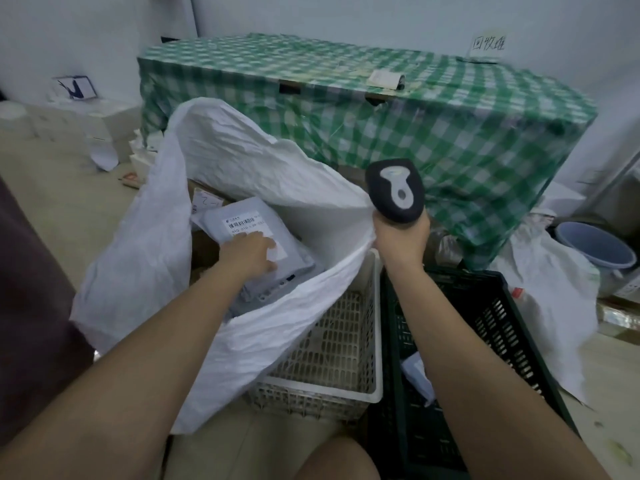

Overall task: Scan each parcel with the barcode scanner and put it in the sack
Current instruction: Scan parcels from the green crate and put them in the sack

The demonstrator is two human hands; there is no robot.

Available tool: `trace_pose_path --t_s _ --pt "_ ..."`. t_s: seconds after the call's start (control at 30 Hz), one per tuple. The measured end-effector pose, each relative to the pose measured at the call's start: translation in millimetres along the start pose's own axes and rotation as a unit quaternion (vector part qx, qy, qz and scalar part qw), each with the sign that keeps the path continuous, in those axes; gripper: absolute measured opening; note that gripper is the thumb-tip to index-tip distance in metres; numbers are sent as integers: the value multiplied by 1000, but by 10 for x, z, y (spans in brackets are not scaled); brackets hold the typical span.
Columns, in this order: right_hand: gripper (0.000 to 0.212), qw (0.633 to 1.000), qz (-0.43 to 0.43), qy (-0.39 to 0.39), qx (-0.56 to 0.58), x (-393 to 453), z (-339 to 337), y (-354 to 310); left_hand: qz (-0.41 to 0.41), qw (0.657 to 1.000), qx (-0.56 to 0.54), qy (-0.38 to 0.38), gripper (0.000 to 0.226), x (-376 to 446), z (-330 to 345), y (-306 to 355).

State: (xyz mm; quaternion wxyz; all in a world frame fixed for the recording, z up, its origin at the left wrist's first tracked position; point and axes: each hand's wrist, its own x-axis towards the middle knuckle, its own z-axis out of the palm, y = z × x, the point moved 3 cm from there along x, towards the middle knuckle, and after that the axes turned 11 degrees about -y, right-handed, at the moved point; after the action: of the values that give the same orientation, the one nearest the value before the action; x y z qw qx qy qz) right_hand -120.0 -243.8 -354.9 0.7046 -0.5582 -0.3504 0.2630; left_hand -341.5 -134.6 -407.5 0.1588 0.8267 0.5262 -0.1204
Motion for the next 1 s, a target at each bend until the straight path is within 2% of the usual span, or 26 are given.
trace_pose_path --t_s 0.1,0.2,0.27,0.37,0.47,0.53,0.67,0.83,1.0 --pt "46 999 4 -18 -29 -81 31 45 -23 998 10 -61 58 -15 -79 9" --pt "38 988 74 -44 -130 -152 -24 212 -26 993 -32 -108 57 -47 -75 55" --pt "34 985 102 -54 -129 -176 -86 314 -21 992 -47 -114 58 -74 -42 93" --pt "35 988 106 -59 -94 -194 -166 361 -21 993 -87 -73 56 -107 -31 155" --pt "44 989 103 -68 -87 -198 -264 317 2 986 -161 41 45 -187 -140 355" --pt "48 988 100 -71 -91 -192 -357 301 33 973 -201 107 38 -279 -226 602" --pt "47 988 122 -55 -75 -225 -681 332 119 949 -225 185 33 -463 -307 1239" --pt "51 988 138 -3 -75 -333 -1366 463 226 920 -252 198 31 -539 -177 2081" --pt "50 979 159 85 -92 -459 -2171 708 263 904 -310 136 29 -364 299 2768"
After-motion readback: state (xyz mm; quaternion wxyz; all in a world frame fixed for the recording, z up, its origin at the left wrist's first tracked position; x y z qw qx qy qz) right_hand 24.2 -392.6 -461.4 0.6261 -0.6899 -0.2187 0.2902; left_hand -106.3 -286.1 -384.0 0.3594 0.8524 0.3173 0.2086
